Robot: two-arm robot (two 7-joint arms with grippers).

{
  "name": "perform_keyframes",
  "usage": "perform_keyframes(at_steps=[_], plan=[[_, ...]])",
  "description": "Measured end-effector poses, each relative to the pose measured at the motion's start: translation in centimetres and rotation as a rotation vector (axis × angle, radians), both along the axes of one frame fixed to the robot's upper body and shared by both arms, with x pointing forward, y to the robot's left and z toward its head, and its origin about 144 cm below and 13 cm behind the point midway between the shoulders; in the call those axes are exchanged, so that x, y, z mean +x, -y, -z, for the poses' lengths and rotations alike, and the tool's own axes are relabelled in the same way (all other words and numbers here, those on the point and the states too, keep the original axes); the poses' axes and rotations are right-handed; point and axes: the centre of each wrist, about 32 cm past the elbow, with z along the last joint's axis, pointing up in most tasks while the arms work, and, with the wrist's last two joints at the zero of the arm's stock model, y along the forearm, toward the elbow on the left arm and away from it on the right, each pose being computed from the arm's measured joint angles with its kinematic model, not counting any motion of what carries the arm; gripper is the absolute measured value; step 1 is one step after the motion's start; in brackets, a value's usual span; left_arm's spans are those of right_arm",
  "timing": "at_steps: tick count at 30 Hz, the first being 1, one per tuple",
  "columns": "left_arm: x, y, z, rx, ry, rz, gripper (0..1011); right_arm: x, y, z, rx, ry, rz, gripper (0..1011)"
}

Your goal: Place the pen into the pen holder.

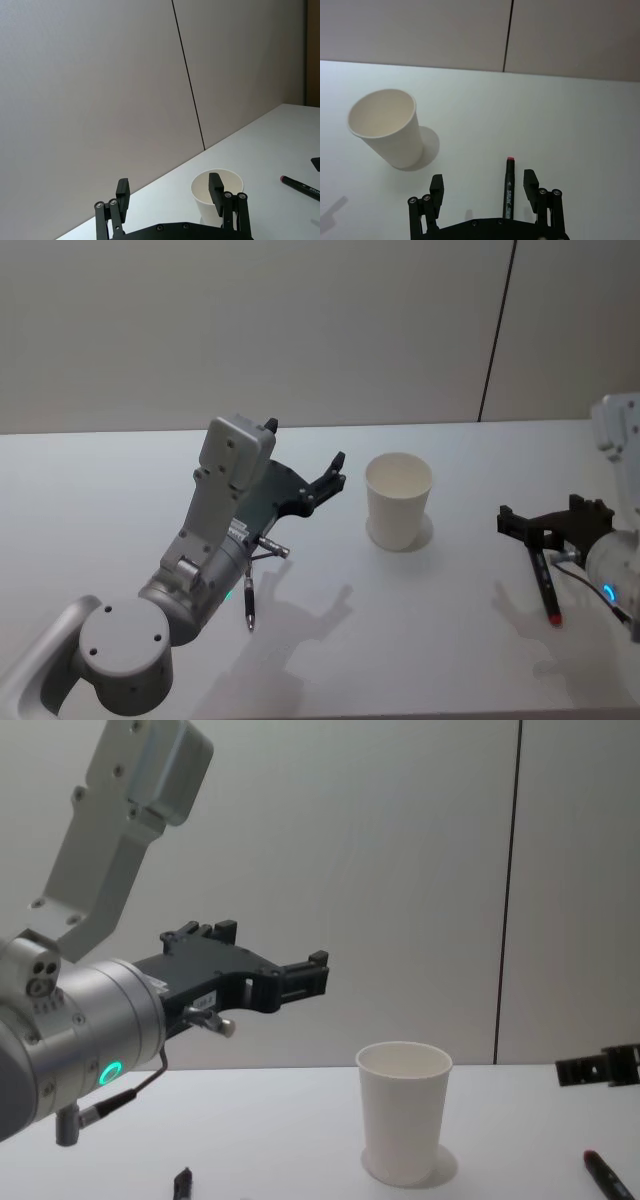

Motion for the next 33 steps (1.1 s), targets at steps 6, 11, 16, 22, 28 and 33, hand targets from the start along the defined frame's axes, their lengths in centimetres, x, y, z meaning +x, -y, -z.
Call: perform_keyframes(at_steps=[6,11,16,22,28,33], plan=[[0.0,0.0,0.0,0.0,0.0,0.0,1004,1.5,-0.1,-0.5,0.005,-0.081,0.038,1001],[0.0,0.0,0.0,0.0,0.0,0.0,1004,2.5,-0.2,-0.8,0.004,-0.127,0.062,1001],[0.0,0.0,0.0,0.0,0.0,0.0,1004,3.6,-0.4,-1.0,-0.002,-0.174,0.088,1001],[0.0,0.0,0.0,0.0,0.0,0.0,1004,5.3,-0.8,-0.9,-0.01,-0.224,0.13,1001],[0.0,0.0,0.0,0.0,0.0,0.0,1004,6.7,-1.0,-0.7,-0.015,-0.255,0.156,1001],[0.0,0.0,0.0,0.0,0.0,0.0,1004,8.4,-1.1,-0.6,-0.012,-0.283,0.175,1001]])
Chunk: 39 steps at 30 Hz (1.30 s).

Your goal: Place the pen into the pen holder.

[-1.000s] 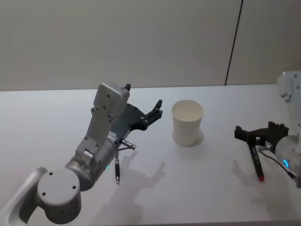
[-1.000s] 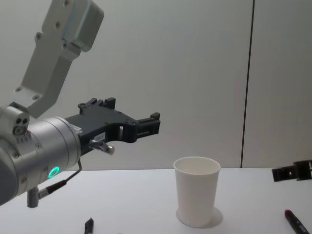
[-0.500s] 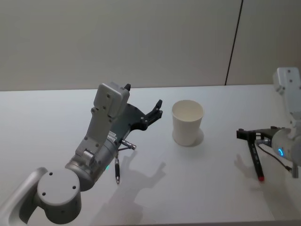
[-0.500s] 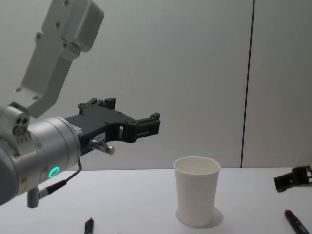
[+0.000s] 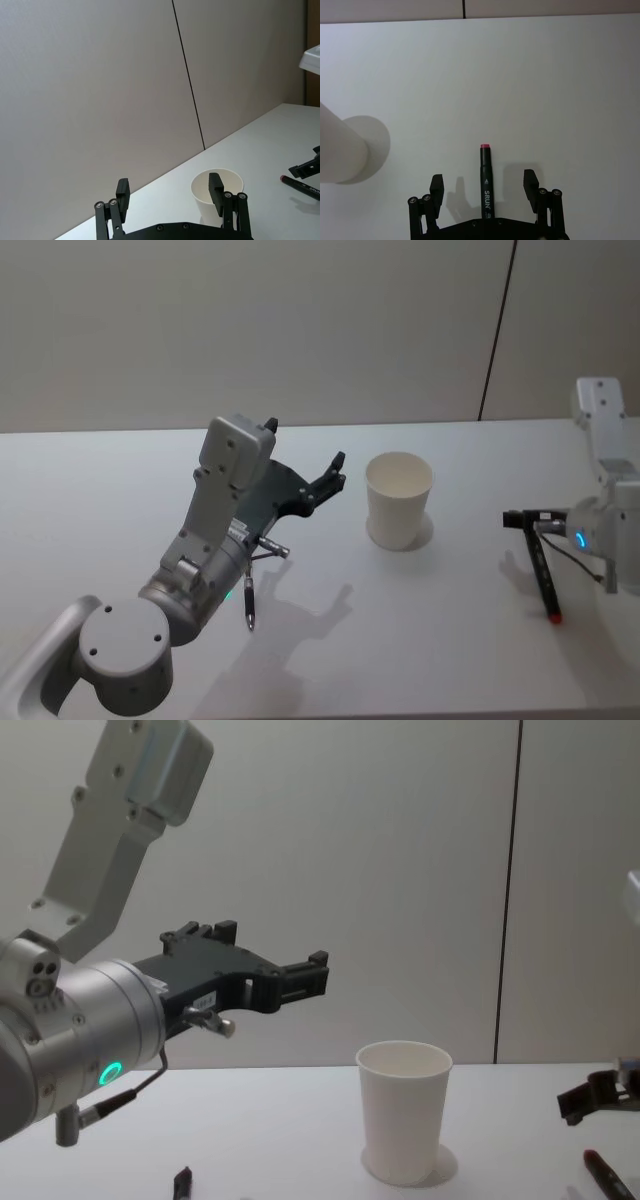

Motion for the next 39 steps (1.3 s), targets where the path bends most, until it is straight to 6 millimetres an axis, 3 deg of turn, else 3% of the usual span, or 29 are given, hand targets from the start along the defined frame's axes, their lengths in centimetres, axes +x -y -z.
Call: perform_keyframes(at_steps=[16,39], plan=[[0.0,0.0,0.0,0.0,0.0,0.0,1004,3.8,0.2,1.1,0.022,-0.061,-0.015,1001],[0.0,0.0,0.0,0.0,0.0,0.0,1004,6.4,0.6,3.5,0.038,-0.122,-0.064,1001]])
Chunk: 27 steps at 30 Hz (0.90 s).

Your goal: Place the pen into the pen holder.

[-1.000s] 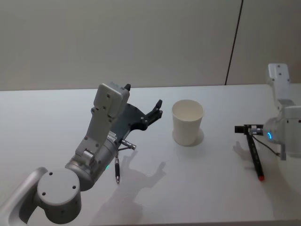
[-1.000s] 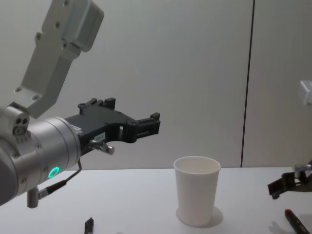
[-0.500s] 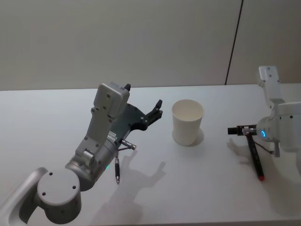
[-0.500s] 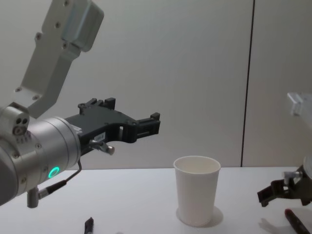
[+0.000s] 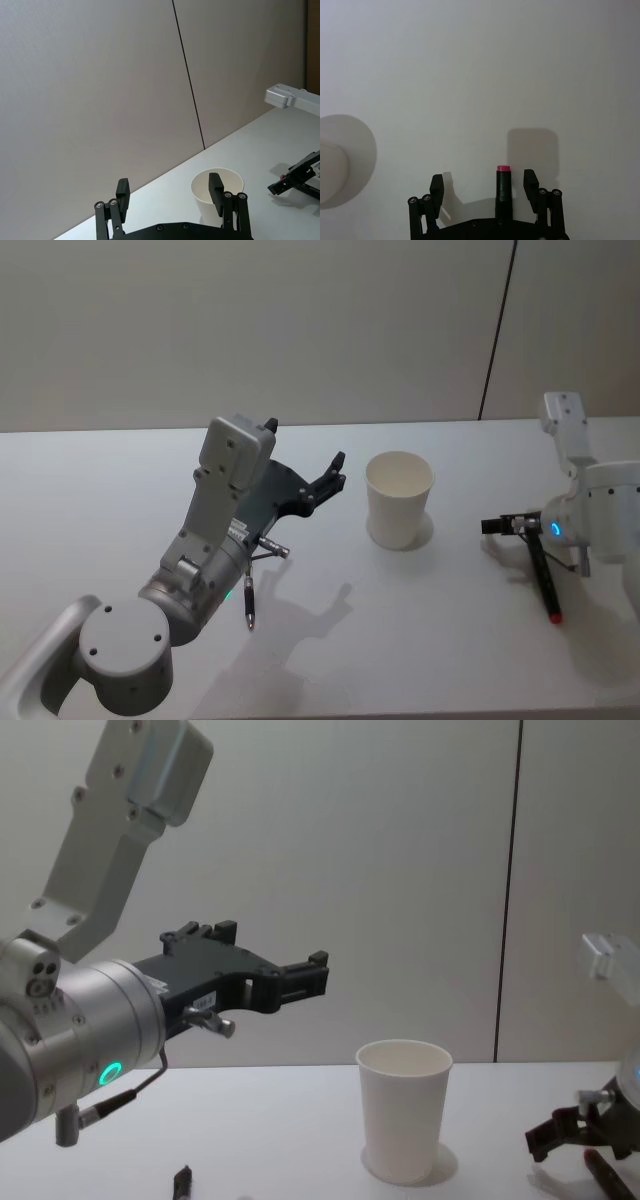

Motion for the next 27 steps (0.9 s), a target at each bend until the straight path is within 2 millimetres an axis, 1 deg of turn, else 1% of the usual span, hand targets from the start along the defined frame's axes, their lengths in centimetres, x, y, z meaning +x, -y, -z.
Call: perform_keyframes(at_steps=[10,14,15,17,18,19,21,22,27], plan=[[0.0,0.0,0.0,0.0,0.0,0.0,1004,0.31,0.25,0.58,-0.002,-0.008,0.006,997],[0.0,0.0,0.0,0.0,0.0,0.0,1004,0.33,0.38,0.74,0.002,-0.006,0.009,927],[0.0,0.0,0.0,0.0,0.0,0.0,1004,0.34,0.4,0.76,0.003,-0.006,0.009,882],[0.0,0.0,0.0,0.0,0.0,0.0,1004,0.34,0.45,0.81,0.006,-0.004,0.009,827],[0.0,0.0,0.0,0.0,0.0,0.0,1004,0.34,0.47,0.83,0.008,-0.004,0.009,827],[0.0,0.0,0.0,0.0,0.0,0.0,1004,0.34,0.49,0.84,0.009,-0.004,0.009,776],[0.0,0.0,0.0,0.0,0.0,0.0,1004,0.34,0.52,0.88,0.011,-0.004,0.009,735],[0.0,0.0,0.0,0.0,0.0,0.0,1004,0.34,0.55,0.92,0.013,-0.004,0.008,680],[0.0,0.0,0.0,0.0,0.0,0.0,1004,0.34,0.62,1.04,0.018,-0.005,0.008,535]])
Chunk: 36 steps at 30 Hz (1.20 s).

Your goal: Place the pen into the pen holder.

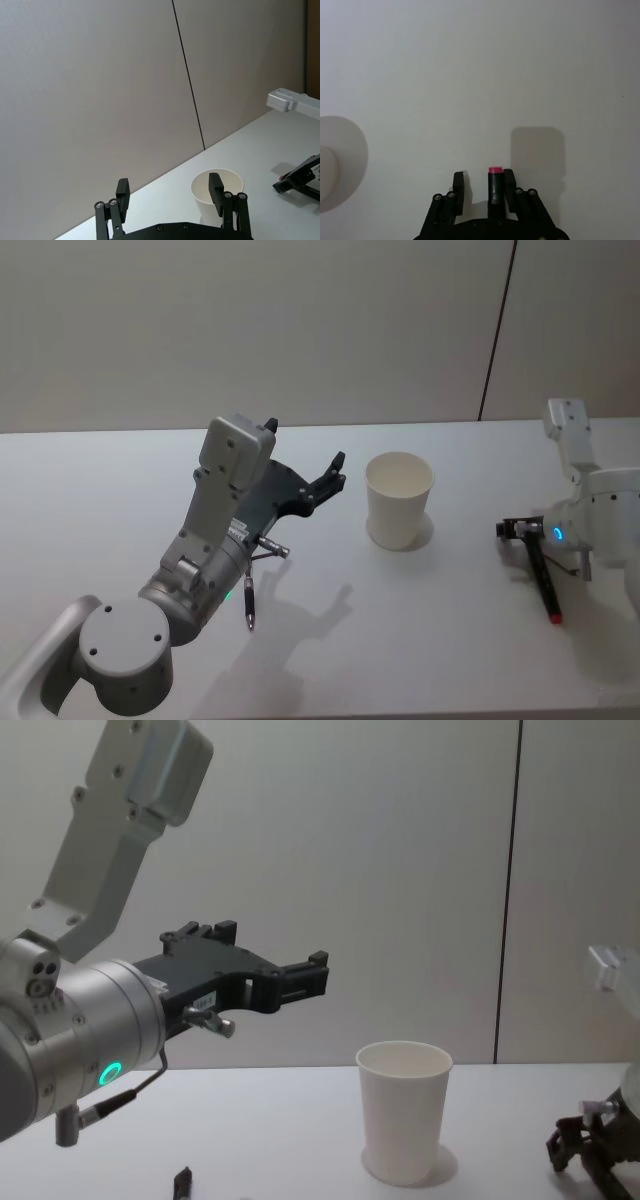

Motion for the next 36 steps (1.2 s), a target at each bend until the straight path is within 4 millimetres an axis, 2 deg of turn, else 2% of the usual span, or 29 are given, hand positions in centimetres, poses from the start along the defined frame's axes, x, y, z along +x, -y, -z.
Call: perform_keyframes(at_steps=[4,5,6,7,9,10,11,26,36], plan=[[0.0,0.0,0.0,0.0,0.0,0.0,1004,0.0,0.0,0.2,0.0,-0.002,0.001,391],[0.0,0.0,0.0,0.0,0.0,0.0,1004,0.0,0.0,0.2,-0.001,-0.002,0.001,391],[0.0,0.0,0.0,0.0,0.0,0.0,1004,0.0,0.0,0.2,-0.001,-0.003,0.002,329],[0.0,0.0,0.0,0.0,0.0,0.0,1004,0.0,0.0,0.2,-0.002,-0.003,0.002,329],[0.0,0.0,0.0,0.0,0.0,0.0,1004,0.0,0.1,0.4,-0.003,-0.005,0.004,231],[0.0,0.0,0.0,0.0,0.0,0.0,1004,0.0,0.1,0.4,-0.004,-0.005,0.004,231],[0.0,0.0,0.0,0.0,0.0,0.0,1004,0.0,0.1,0.5,-0.004,-0.006,0.006,175],[0.0,0.0,0.0,0.0,0.0,0.0,1004,-0.3,0.0,0.6,0.001,0.016,0.005,159],[0.0,0.0,0.0,0.0,0.0,0.0,1004,-1.1,-0.2,-0.4,0.009,0.123,-0.022,159]])
